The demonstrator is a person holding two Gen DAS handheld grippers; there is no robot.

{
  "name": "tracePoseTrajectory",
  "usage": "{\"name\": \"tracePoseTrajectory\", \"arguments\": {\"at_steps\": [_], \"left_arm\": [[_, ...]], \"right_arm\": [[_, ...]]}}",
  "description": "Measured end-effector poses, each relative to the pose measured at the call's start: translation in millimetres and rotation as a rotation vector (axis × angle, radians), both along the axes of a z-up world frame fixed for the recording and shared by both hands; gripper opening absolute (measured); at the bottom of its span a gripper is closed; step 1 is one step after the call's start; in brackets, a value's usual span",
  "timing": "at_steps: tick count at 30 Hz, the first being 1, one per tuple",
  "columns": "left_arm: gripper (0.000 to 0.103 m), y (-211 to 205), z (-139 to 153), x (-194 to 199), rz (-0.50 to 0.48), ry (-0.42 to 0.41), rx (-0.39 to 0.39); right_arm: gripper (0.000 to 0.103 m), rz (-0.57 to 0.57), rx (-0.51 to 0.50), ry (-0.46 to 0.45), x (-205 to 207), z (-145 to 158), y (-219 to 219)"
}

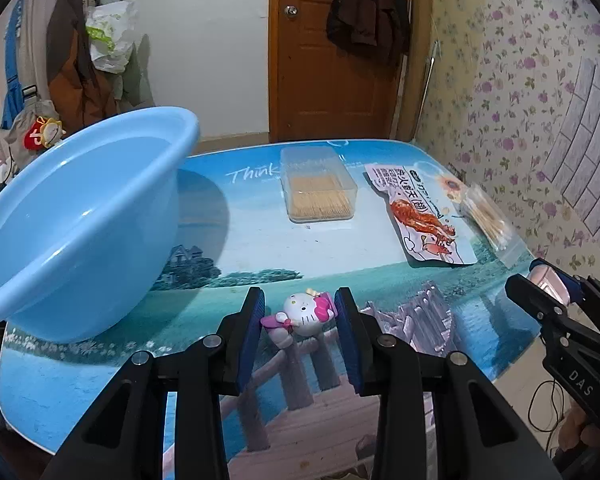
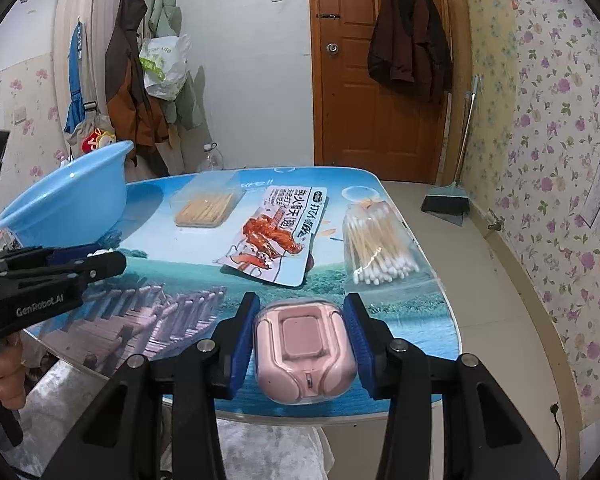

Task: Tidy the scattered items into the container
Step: 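Carry the pink case and Hello Kitty figurine over the blue basin with both grippers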

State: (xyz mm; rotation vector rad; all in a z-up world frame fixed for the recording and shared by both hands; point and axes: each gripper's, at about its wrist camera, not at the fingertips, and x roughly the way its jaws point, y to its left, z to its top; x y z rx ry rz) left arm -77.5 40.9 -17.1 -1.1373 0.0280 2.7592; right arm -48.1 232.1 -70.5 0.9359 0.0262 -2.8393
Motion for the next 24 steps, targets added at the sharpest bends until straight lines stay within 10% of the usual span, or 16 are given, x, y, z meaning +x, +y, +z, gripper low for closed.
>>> {"name": "tracePoseTrajectory", "arguments": {"at_steps": [24], "left_arm": [[0.034,-18,27,25,-0.014,0.078,0.027]], "right_arm": [[0.045,0.011,0.005,0.024,14,31,-30]]}}
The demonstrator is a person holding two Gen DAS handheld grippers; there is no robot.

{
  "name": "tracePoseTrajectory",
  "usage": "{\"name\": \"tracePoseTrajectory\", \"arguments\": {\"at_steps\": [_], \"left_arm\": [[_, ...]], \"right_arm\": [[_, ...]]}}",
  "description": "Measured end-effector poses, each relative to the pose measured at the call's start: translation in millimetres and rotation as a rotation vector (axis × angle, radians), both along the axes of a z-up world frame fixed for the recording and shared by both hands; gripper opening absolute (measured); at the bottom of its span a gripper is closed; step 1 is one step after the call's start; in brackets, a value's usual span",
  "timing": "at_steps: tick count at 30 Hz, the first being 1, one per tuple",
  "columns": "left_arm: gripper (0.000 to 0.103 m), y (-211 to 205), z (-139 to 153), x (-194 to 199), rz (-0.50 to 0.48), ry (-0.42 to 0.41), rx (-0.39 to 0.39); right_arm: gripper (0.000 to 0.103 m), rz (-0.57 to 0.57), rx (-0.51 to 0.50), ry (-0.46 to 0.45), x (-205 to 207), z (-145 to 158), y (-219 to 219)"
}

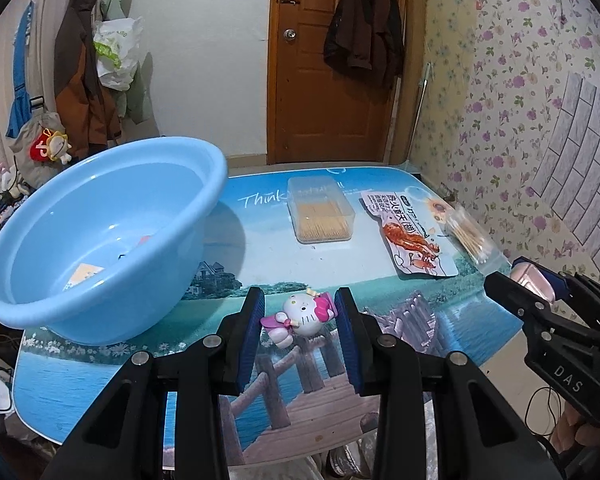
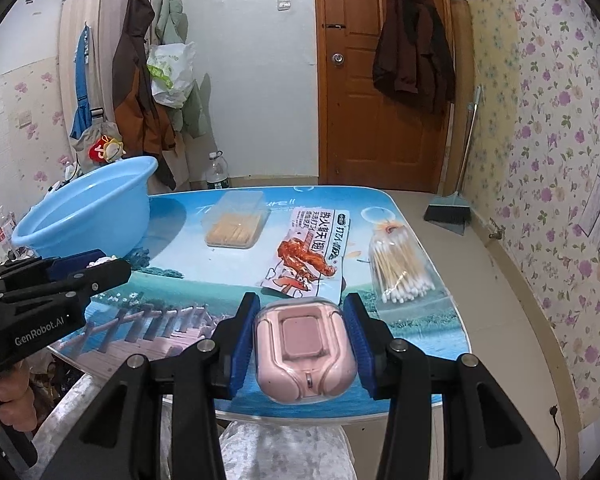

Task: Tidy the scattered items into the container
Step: 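Carry the pink case and Hello Kitty figurine over the blue basin with both grippers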

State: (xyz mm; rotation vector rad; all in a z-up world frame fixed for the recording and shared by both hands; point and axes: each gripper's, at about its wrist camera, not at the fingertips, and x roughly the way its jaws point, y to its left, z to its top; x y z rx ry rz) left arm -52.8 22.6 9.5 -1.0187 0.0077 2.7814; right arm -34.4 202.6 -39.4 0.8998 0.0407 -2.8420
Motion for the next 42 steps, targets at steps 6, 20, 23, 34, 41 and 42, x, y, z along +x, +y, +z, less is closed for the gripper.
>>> {"name": "tracePoseTrajectory", "arguments": {"at_steps": [6,20,23,34,41,42], "left_arm": [[0.034,-5,8,4,0.002,0.017,0.004],[0.034,-25,23,17,0.024,0.054,0.034],[0.034,-30,28,20,0.028,0.067,0.036],[0.034,-65,53,28,0.086,0.106,0.020],[0.034,-93,68,27,0.133,0.124,0.017],[0.034,-97,71,27,0.138,0.131,0.015]], "right_arm": [[0.045,0.013,-0.002,0.006,1,8,-7],[0.045,0.034,-0.001,0.010,8,18,-27],[0.045,0.042,0.004,0.013,10,20,-31],[0.045,0.094,0.000,0.037,9,44,-56],[0.045,0.137,-0.014,0.061,1,67,-79],[0.045,0.141,-0.018,0.062,-1,70,-83]]}}
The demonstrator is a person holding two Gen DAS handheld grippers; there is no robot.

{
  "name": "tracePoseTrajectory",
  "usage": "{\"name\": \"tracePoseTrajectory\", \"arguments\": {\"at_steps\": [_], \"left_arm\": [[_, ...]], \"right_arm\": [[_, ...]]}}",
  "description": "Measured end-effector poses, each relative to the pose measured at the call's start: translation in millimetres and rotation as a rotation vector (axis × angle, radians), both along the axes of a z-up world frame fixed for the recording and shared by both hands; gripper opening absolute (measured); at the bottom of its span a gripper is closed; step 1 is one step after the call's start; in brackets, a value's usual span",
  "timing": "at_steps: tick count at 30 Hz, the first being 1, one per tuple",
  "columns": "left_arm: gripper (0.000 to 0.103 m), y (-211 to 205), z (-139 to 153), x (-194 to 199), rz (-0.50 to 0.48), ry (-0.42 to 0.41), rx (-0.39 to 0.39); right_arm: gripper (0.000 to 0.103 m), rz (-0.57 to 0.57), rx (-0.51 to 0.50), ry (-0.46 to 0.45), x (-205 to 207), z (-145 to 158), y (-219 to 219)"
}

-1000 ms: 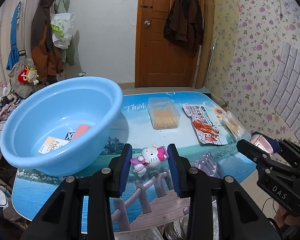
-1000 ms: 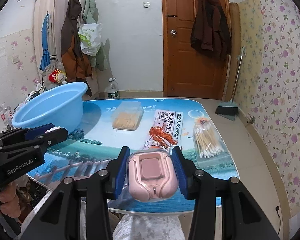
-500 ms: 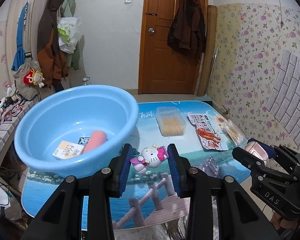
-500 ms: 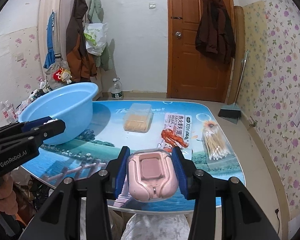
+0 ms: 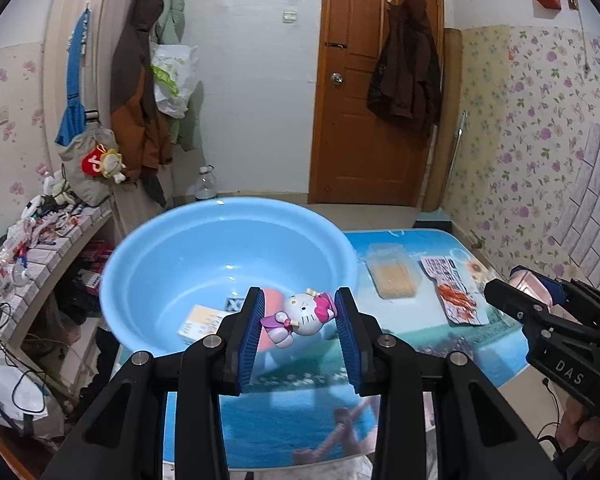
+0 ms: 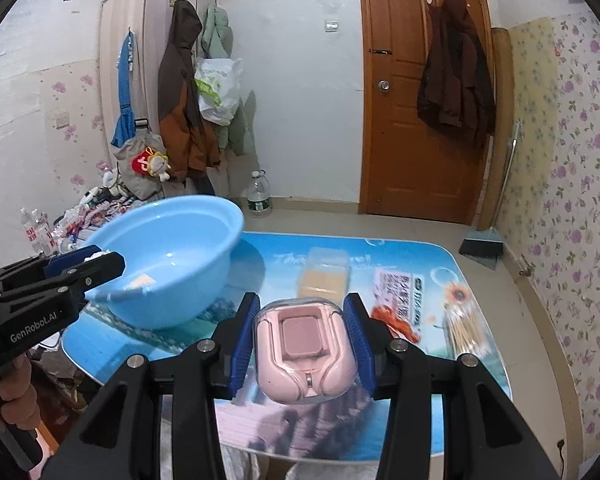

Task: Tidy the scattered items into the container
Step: 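Carry the pink case and Hello Kitty figurine over the blue basin with both grippers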

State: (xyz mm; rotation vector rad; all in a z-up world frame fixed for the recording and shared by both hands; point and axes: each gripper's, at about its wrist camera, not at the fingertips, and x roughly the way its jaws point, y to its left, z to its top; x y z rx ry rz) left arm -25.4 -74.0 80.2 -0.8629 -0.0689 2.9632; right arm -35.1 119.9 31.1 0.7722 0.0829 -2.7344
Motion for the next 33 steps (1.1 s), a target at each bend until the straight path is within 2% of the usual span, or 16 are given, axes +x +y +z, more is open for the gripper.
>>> {"name": "tracePoseTrajectory", "arguments": {"at_steps": [13,33], "left_arm": [[0.034,-48,32,-1,0.061,0.062,-0.040],[0.034,-102,43,-33,0.105,0.039,-0.038]], "right_arm": [[0.045,0.088,0.003,0.060,-17,38,-51],[0.045,0.233,0.012,0.066,-55,57,-139]]}}
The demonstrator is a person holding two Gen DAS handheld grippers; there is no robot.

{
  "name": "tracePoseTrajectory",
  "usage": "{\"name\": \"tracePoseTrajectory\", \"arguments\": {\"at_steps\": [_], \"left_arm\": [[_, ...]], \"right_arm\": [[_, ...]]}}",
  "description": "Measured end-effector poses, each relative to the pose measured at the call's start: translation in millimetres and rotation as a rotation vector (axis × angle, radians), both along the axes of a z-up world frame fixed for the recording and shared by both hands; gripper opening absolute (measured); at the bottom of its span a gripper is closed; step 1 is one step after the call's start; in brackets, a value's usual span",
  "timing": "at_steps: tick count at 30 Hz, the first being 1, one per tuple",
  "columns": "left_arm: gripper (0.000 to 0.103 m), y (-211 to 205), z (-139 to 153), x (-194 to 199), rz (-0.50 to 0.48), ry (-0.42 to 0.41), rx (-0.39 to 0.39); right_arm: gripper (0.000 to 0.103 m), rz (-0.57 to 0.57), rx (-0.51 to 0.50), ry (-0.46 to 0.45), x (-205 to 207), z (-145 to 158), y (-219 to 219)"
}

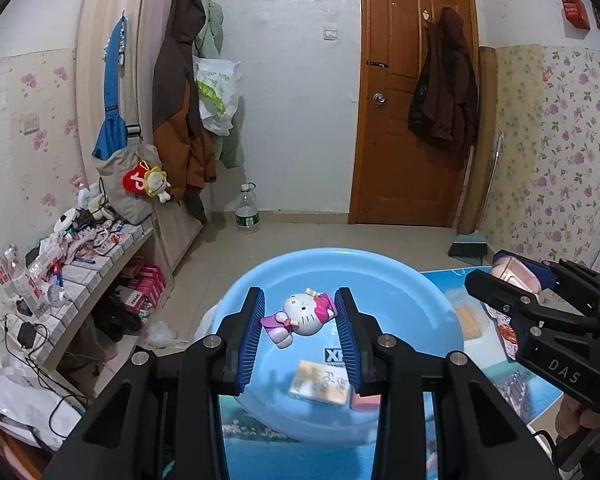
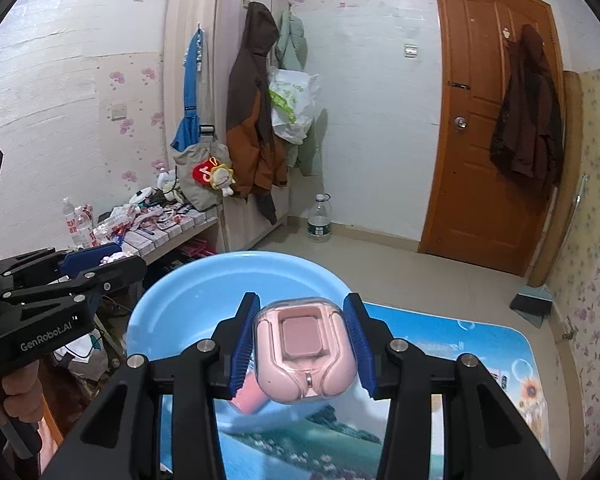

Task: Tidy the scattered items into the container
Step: 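Carry the pink case and Hello Kitty figurine over the blue basin with both grippers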

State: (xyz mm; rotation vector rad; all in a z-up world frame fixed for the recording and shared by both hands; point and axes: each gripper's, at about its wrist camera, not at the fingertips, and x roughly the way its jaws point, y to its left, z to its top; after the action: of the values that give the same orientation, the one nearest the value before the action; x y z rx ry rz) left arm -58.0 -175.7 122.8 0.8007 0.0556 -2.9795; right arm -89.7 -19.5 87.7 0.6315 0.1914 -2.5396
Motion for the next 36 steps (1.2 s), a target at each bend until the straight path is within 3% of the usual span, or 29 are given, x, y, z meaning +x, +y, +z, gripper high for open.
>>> {"name": "tracePoseTrajectory", "arguments": {"at_steps": [11,36], "left_arm": [[0.034,-13,-12,-13,0.016,-0.029,0.009],[0.034,-14,-50,-50,0.016,-0.119,0.002]], "right_arm": [[0.045,0.031,0.008,-0.034,-23,-12,-25],[0.045,0.023,0.039,-0.093,-62,-54,-40]]}}
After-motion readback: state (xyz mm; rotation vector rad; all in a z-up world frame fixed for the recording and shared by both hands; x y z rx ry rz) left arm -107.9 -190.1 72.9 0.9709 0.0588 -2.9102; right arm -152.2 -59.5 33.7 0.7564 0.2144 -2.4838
